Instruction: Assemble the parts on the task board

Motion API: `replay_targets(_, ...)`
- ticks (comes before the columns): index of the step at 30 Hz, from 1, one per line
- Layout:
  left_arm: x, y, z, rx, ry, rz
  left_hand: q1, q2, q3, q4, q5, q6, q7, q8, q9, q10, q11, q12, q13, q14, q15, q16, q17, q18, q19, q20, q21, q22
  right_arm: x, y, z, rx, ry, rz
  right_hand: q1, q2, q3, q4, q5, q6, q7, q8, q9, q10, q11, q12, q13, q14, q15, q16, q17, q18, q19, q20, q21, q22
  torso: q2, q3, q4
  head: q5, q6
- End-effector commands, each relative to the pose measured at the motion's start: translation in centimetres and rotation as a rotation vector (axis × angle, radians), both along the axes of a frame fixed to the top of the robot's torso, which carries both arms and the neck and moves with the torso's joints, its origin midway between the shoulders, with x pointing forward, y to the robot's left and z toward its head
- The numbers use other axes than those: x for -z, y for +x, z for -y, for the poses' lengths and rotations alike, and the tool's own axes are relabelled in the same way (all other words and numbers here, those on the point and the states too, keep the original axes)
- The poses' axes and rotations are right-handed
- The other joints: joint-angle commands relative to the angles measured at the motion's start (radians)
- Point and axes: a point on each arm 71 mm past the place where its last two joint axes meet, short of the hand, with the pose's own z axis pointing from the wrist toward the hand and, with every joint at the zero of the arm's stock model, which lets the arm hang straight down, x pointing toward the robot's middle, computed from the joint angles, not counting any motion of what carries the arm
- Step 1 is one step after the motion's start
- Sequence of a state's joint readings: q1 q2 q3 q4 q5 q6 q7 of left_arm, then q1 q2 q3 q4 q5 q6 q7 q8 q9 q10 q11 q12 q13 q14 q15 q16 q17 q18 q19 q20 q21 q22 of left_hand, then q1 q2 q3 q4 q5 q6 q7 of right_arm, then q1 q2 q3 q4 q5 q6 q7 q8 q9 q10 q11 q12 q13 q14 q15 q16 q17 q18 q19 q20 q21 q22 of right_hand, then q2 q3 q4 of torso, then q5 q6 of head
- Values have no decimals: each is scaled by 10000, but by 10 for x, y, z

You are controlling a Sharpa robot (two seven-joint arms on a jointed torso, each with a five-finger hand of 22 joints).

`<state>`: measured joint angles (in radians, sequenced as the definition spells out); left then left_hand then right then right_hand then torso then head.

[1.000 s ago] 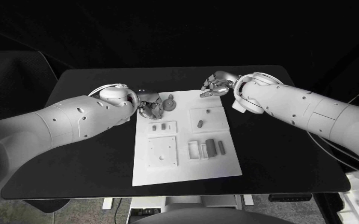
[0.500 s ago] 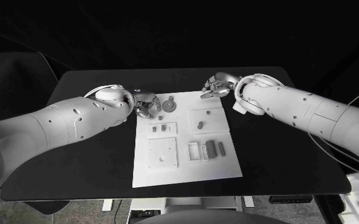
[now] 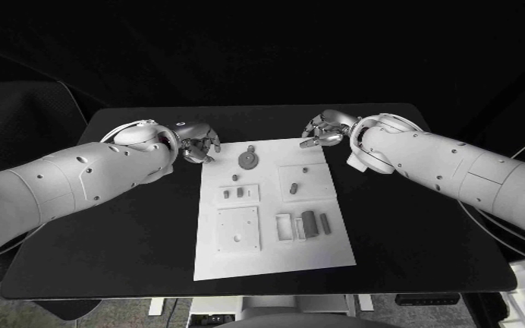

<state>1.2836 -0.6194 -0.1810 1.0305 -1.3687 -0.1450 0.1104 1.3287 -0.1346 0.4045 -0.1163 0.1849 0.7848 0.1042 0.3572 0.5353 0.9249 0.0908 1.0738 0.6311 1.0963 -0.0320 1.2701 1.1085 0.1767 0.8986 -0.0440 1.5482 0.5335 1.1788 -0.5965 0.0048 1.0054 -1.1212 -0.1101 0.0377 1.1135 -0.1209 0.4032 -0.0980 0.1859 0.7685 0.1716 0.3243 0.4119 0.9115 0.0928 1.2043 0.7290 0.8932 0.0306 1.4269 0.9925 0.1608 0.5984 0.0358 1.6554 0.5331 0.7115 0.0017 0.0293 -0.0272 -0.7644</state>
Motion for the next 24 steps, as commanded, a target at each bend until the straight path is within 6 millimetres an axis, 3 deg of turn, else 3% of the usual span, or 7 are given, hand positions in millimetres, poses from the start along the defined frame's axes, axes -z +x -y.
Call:
replay_targets(1,-12,3,-7,-960,-2344,-44,-211,-28,246,7,-10,284,82,108,95,75,211,-1263,-910,-198,306,-1103,-699,-236,-351,120,-872,-568,-4,-1,1,-65,386,387,-82,55,40,6,68,-22,-13,-4,-10,-27,-8,56,-11,4,-25,35,-9,-43,20,9,160,-10,0,-3,0,22,91)
replay_targets(5,-19,5,-21,-2019,-4553,-578,-458,-15,438,28,-9,503,214,137,169,217,331,-2432,-1756,-211,575,-2414,-1490,-430,-565,261,-1824,-1214,-4,-3,4,-118,515,560,-14,105,90,-37,73,85,-26,59,17,-20,-16,69,-18,17,-32,45,-13,-31,32,0,169,-14,-17,-8,6,37,172)
replay_targets(8,-21,4,-28,-2606,-6175,-1060,-972,4,320,71,-6,466,278,60,203,327,424,-3501,-2484,-383,924,-4044,-2376,-639,-1042,466,-2844,-1828,-2,-6,7,-123,565,644,74,134,140,-95,75,199,-35,123,48,-11,-24,82,-26,27,-40,54,-18,-20,42,-8,179,-17,-29,-13,11,9,206)
replay_targets(13,-22,-2,-32,-3086,-8522,-1955,-1462,29,-21,85,0,338,314,-36,230,221,513,-4559,-3038,-746,1306,-5805,-3225,-876,-1760,738,-3886,-2198,0,-14,11,-244,529,906,143,127,169,-145,72,302,-43,178,75,-9,-28,88,-33,31,-45,58,-23,-14,44,-14,186,-19,-23,-15,-4,19,289)
replay_targets(16,-21,-6,-30,-2909,-8978,-2125,-1840,31,-540,77,-14,200,320,-104,242,-97,515,-5344,-3221,-1196,1555,-7086,-3778,-1044,-2424,907,-4514,-2234,3,-19,13,-354,448,1006,173,111,177,-169,70,339,-46,198,85,-6,-30,91,-35,33,-47,61,-24,-11,44,-16,189,-20,-26,-20,-1,39,312)
replay_targets(19,-19,-13,-28,-2776,-9210,-2280,-2018,54,-846,101,-17,147,314,-129,249,-292,514,-5730,-3249,-1512,1629,-7749,-4048,-1140,-2790,981,-4752,-2207,6,-24,14,-516,277,1158,210,80,183,-198,67,378,-48,218,95,3,-34,98,-38,41,-51,67,-25,-8,47,-18,195,-20,-30,-24,4,72,339)
replay_targets(24,-16,-20,-23,-2566,-9353,-2461,-2050,88,-933,103,-11,143,323,-130,254,-339,507,-5845,-3250,-1675,1649,-7998,-4149,-1166,-2899,999,-4807,-2189,12,-31,17,-759,-320,1293,266,29,188,-239,65,425,-50,242,109,28,-41,114,-39,59,-57,78,-26,-2,58,-22,208,-18,-31,-24,5,69,401)
